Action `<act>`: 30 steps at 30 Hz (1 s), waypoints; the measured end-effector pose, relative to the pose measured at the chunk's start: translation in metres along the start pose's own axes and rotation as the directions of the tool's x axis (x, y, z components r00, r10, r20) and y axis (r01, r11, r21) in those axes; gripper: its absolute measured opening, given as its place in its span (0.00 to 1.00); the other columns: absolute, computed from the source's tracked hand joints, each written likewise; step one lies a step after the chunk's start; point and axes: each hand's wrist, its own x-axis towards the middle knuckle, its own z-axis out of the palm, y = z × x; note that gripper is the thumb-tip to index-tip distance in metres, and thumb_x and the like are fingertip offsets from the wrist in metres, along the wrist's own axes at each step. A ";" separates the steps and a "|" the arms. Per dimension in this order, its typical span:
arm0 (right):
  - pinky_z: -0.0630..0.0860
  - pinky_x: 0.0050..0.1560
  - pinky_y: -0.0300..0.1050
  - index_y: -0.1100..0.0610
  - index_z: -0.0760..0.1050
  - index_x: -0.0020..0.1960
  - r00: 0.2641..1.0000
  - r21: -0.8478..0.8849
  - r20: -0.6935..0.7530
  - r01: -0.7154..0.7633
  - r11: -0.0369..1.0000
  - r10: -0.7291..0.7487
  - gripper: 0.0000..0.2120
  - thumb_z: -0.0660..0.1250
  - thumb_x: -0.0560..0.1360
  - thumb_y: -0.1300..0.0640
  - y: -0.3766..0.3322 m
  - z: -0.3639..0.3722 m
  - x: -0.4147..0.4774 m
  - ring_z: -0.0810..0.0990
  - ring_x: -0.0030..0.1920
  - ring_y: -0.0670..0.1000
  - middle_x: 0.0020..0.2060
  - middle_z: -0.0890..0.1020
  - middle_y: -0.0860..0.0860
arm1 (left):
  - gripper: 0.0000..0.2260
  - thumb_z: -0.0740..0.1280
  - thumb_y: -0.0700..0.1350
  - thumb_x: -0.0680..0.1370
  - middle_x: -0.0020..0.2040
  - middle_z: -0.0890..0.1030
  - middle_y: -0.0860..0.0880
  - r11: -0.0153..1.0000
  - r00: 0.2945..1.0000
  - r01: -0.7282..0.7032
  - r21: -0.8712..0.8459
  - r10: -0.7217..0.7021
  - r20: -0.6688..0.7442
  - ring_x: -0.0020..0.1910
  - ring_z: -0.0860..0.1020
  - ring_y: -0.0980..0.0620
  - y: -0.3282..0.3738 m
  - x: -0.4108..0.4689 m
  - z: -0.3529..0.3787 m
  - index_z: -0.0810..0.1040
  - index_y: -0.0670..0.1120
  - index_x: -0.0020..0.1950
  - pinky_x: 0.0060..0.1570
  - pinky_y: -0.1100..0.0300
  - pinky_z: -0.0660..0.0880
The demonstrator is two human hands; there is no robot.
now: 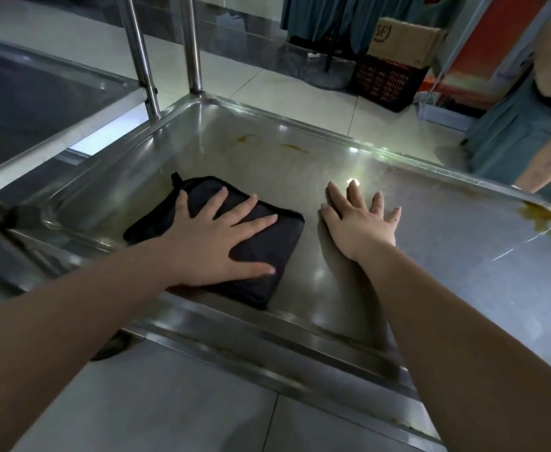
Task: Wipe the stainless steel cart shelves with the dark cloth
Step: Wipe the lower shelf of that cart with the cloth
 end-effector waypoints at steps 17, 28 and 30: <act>0.37 0.75 0.65 0.33 0.42 0.78 0.966 -0.035 0.111 0.239 0.970 -0.234 0.27 0.43 0.80 0.33 -0.022 -0.015 -0.009 0.38 0.79 0.54 0.79 0.41 0.39 | 0.38 0.42 0.81 0.64 0.79 0.38 0.62 0.997 0.997 0.026 -0.069 -0.032 -0.074 0.79 0.37 0.47 -0.007 -0.017 0.003 0.38 0.74 0.74 0.69 0.28 0.35; 0.40 0.78 0.50 0.37 0.48 0.79 0.931 0.394 -0.005 0.338 0.855 -0.365 0.24 0.42 0.83 0.39 -0.107 -0.002 -0.014 0.45 0.79 0.48 0.79 0.52 0.40 | 0.40 0.42 0.80 0.63 0.80 0.40 0.61 0.995 0.995 0.077 -0.071 -0.081 -0.050 0.79 0.38 0.47 -0.024 -0.030 0.002 0.39 0.73 0.74 0.70 0.30 0.35; 0.40 0.78 0.53 0.36 0.48 0.79 0.925 0.293 0.025 0.357 0.887 -0.380 0.25 0.41 0.82 0.37 -0.107 0.000 -0.014 0.45 0.80 0.50 0.79 0.52 0.39 | 0.40 0.43 0.80 0.64 0.79 0.39 0.62 0.989 0.992 0.113 -0.091 -0.117 -0.037 0.79 0.38 0.48 -0.040 -0.035 0.001 0.40 0.73 0.74 0.71 0.30 0.36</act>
